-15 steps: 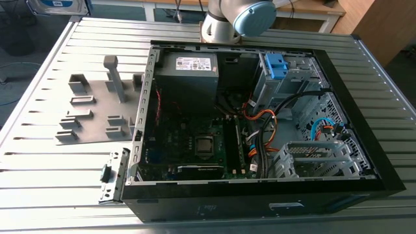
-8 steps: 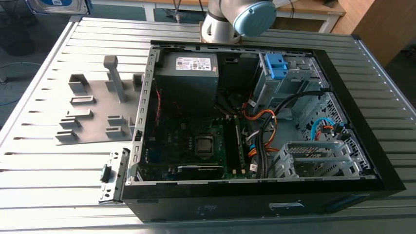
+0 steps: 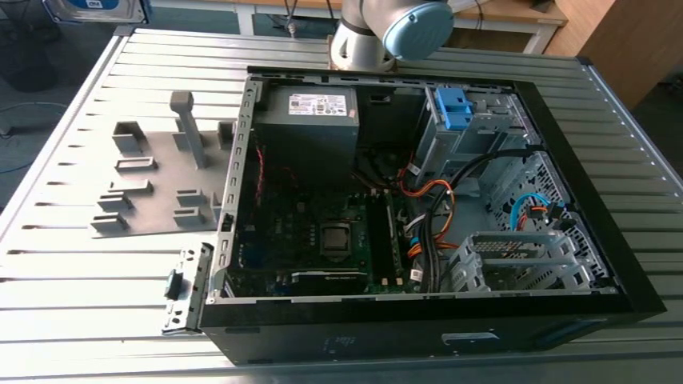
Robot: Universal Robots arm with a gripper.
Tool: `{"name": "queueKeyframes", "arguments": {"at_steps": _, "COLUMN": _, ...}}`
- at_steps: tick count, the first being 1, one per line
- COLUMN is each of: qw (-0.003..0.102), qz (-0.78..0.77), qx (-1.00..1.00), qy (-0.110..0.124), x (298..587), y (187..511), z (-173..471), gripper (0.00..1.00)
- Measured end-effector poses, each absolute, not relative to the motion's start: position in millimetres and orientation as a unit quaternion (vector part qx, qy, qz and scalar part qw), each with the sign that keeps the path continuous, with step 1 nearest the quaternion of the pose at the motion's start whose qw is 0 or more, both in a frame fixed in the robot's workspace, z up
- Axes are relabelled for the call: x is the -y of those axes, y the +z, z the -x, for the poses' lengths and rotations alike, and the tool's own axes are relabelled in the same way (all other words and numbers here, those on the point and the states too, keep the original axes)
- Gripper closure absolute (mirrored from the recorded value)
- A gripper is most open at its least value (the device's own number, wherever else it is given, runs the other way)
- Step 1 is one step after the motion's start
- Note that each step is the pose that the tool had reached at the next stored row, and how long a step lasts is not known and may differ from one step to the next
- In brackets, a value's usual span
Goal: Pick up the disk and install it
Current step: 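Pick up the disk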
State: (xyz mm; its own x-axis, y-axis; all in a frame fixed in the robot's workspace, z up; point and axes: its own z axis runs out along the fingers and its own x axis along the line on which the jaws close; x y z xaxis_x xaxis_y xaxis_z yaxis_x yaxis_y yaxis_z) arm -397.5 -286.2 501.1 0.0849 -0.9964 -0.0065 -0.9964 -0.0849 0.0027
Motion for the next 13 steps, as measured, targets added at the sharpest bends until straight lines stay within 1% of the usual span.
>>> {"name": "queueKeyframes", "arguments": {"at_steps": 13, "qw": 0.001, "qz": 0.736, "qx": -0.676, "qy": 0.003, "x": 286.1, "y": 501.0, "z": 384.1, "gripper": 0.63}}
